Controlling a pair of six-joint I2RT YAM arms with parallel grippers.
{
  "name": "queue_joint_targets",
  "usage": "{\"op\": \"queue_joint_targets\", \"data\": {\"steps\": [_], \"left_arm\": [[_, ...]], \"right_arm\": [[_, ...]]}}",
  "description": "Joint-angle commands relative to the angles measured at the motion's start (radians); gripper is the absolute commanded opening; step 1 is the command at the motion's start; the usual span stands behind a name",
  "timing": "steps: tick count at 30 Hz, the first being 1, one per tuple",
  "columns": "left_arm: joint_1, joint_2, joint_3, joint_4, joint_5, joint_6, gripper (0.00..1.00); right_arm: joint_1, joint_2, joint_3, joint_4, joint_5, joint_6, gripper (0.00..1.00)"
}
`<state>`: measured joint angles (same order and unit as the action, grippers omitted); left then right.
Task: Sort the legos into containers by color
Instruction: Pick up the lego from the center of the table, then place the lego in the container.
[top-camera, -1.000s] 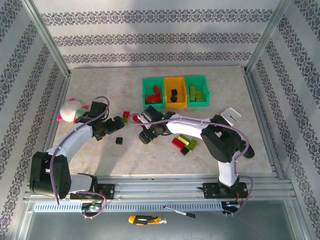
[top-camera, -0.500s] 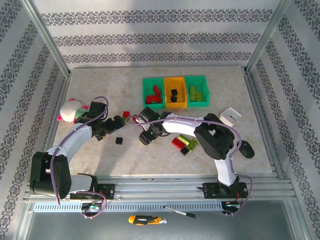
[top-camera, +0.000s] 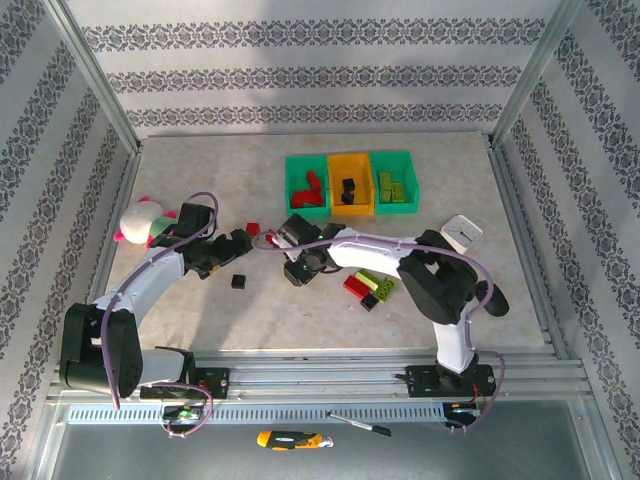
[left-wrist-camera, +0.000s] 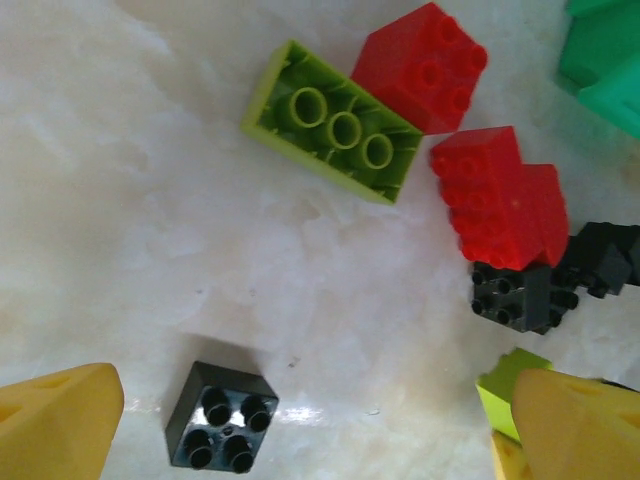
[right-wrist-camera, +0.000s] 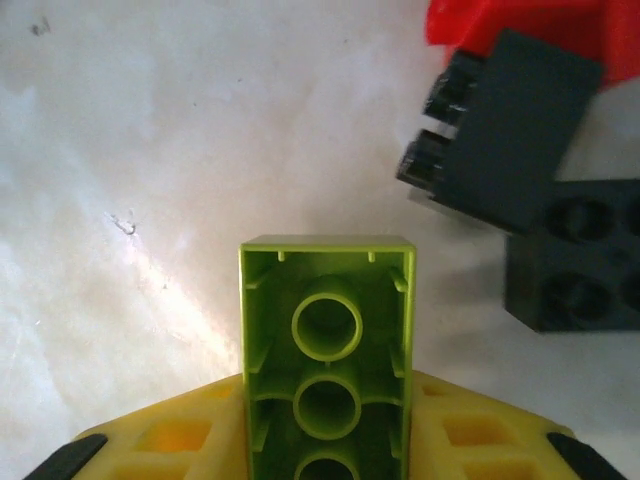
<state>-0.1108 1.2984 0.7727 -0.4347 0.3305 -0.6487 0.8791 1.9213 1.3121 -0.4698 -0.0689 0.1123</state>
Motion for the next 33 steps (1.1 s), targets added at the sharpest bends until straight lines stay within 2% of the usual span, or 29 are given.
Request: {"op": "queue_joint_targets", "data": {"steps": [1,4,10,16,20,24,33], "left_arm": [[-0.018,-0.03,-0.031,0.127,0.069,0.024,0.99],[-0.072,-0.038,-0.043,0.21,0.057,0.047,0.99],[-0.239,-0.049,-0.095,0.455,0.015,0.148,0.99],[-0.424,-0.038,-0.162,0.772,-0.038,0.293,0.99],[-0.501,-0.003,-0.157,0.925,-0.083,0.347,0.99],[-0.558,0.05,-0.126,0.999,-0.11,0.391,0.99],[-0.604,0.13,-0.072,1.045,-0.107,0.428,0.99]], "right_arm": [[-0.019,-0.148,-0.063,0.025,0.059,0.055,0.29],[-0.058,-0.262,-0.133,0.056,0.1,0.1,0.28],[-0.209,-0.472,-0.245,0.112,0.079,0.18,0.26],[-0.4,-0.543,-0.3,0.167,0.071,0.209,0.25],[-0.525,-0.498,-0.285,0.207,0.083,0.234,0.24],[-0.629,-0.392,-0.229,0.252,0.07,0.263,0.23],[-0.72,-0.066,0.022,0.254,0.025,0.236,0.22]]}}
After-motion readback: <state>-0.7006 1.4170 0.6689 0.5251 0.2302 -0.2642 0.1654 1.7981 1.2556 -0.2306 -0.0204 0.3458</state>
